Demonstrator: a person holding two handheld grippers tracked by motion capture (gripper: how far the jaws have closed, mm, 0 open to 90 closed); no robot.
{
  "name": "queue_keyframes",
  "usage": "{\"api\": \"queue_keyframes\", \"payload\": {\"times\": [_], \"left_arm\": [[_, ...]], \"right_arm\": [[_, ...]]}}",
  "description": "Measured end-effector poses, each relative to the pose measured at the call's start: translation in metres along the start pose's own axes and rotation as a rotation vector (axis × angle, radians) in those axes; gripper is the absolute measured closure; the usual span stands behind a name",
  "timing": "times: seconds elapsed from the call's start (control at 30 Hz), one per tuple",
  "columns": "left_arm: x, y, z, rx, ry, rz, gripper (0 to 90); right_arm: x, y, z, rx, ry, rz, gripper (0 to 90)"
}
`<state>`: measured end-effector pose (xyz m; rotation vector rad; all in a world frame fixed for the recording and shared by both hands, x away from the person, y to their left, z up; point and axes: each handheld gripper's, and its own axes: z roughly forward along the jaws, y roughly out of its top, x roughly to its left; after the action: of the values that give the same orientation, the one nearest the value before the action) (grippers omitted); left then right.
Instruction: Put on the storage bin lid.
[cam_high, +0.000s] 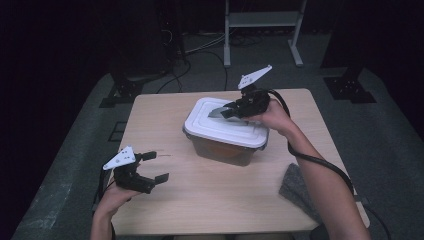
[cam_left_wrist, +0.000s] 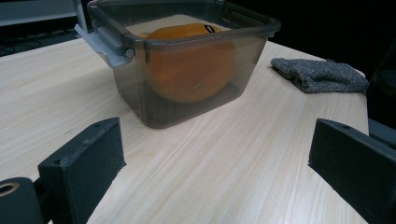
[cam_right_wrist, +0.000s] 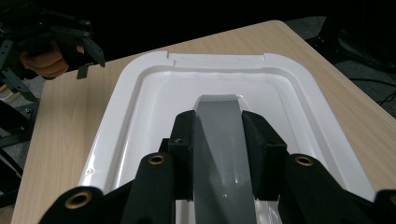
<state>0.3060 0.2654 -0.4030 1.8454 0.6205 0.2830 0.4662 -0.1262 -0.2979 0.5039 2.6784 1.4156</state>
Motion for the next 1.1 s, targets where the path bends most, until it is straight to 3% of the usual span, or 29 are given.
{"api": "queue_keyframes", "payload": {"times": [0.27,1.1], "left_arm": [[0.0,0.0,-0.001,-0.004,0.001,0.0,2.7],[0.0,0.0,-0.001,-0.004,-0.002,0.0,2.7]], "right_arm": [[-0.004,-0.003,0.01,0.012,0.003,-0.011,65.7],[-0.007,-0.012,0.02,-0.001,-0.003,-0.017,65.7]]}}
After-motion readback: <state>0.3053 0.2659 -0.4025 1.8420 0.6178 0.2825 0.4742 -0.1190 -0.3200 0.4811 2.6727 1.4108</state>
